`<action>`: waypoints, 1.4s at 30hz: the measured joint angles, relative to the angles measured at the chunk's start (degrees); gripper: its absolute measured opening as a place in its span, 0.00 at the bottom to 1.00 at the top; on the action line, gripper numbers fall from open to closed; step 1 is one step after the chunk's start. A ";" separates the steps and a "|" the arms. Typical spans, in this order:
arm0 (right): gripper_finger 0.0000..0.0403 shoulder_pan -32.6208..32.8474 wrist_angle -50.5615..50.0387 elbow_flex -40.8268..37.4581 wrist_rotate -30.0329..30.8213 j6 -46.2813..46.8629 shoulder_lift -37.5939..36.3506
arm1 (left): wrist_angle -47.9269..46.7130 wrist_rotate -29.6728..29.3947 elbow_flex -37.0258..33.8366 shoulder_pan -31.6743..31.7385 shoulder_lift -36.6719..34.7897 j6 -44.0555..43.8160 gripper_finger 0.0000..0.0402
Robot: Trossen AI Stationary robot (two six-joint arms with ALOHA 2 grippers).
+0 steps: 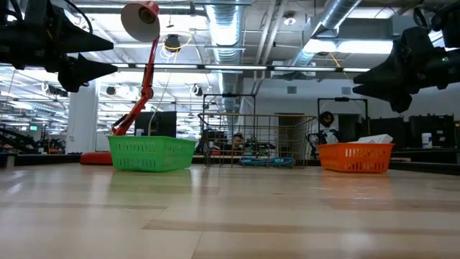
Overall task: Pick and place items into bin
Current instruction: Return to Home Position
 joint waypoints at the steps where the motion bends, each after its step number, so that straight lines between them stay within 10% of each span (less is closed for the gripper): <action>1: 0.37 0.00 0.00 0.00 0.00 0.00 0.00 | 0.00 0.00 0.00 0.00 0.00 0.00 0.78; 42: 0.37 -0.01 0.00 0.00 0.00 0.01 0.00 | -0.02 0.02 -0.03 0.00 0.01 -0.06 0.78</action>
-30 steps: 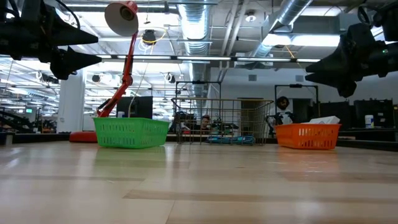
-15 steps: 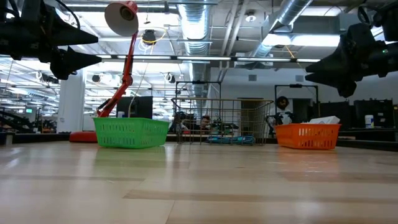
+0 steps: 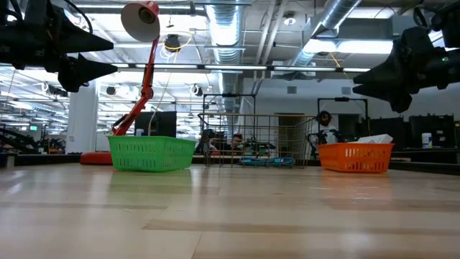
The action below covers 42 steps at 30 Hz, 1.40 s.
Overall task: Pick and place items into bin
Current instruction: Return to Home Position
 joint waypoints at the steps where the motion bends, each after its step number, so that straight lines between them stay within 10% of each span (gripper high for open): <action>1: 0.37 0.01 0.00 0.00 0.00 -0.01 0.00 | 0.00 -0.01 -0.01 0.00 0.02 0.00 0.78; 42: 0.35 0.00 0.00 0.00 0.01 0.01 0.01 | 0.00 0.00 -0.01 0.00 -0.01 -0.01 0.78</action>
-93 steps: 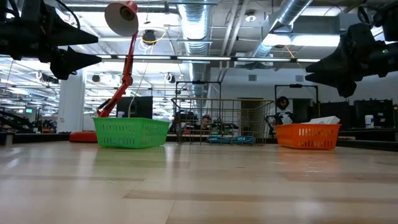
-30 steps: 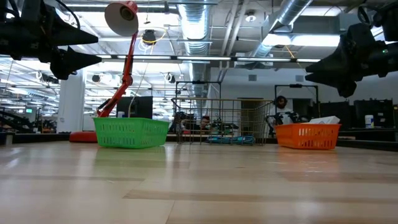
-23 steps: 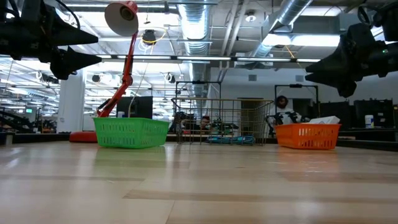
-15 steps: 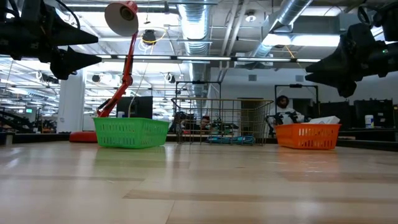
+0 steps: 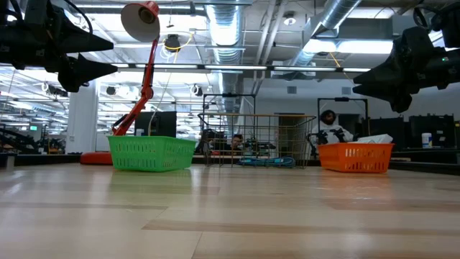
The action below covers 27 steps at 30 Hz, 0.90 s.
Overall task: Pick and place items into bin
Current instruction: Return to Home Position
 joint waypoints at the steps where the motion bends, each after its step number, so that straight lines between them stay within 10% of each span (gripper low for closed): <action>1: 0.35 0.00 0.00 0.00 0.00 -0.01 0.00 | 0.00 0.00 0.00 0.00 0.01 0.00 0.78; 27: 0.36 -0.01 0.00 0.00 0.01 -0.01 0.00 | 0.00 0.00 -0.02 0.00 0.01 -0.01 0.78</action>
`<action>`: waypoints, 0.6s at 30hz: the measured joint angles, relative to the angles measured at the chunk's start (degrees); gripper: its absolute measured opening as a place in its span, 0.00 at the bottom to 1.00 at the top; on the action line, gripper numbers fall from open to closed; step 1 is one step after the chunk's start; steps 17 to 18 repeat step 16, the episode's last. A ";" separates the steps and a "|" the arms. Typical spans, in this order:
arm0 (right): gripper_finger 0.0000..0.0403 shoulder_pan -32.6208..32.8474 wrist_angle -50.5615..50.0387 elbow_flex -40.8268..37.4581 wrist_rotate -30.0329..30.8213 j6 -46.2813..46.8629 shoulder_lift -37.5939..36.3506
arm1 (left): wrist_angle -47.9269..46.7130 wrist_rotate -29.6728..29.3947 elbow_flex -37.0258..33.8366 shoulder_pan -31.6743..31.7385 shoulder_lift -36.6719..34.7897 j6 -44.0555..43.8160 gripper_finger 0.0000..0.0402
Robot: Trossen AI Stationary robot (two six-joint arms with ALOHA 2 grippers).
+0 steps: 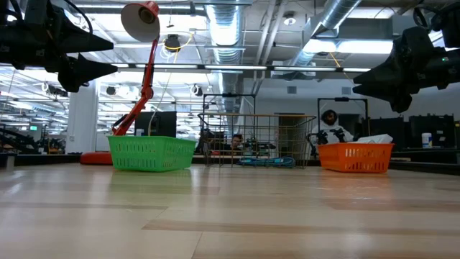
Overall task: Pick and place items into bin
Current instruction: Return to Home Position
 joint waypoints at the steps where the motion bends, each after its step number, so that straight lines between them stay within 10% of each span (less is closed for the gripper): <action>1: 0.36 0.00 0.00 0.00 -0.01 0.01 0.00 | 0.00 0.00 0.00 0.00 0.01 0.00 0.78; 18: 0.36 -0.01 0.00 0.00 -0.02 0.01 -0.01 | 0.00 0.00 0.00 -0.01 0.00 0.02 0.78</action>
